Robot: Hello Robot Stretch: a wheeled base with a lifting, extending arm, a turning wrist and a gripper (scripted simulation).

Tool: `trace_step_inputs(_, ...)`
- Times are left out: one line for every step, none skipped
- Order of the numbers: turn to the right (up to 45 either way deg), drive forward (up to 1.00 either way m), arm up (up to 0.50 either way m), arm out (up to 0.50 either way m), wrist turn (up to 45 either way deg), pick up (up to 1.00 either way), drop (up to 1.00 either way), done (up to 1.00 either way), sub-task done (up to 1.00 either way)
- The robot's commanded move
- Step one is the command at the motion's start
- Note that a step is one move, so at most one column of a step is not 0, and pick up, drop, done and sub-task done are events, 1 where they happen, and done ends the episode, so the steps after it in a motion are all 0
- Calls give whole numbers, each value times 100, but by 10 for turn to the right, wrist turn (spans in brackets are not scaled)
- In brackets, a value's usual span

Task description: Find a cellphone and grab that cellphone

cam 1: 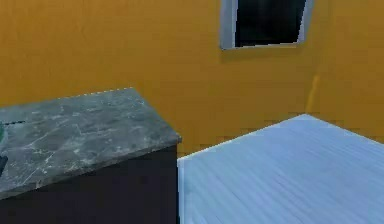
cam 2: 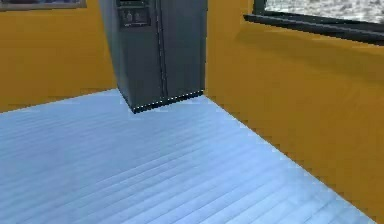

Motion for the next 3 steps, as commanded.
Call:
trace_step_inputs(-450,0,0,0,0,0,0,0,0)
trace_step_inputs(-450,0,0,0,0,0,0,0,0)
trace_step_inputs(-240,0,0,0,0,0,0,0,0)
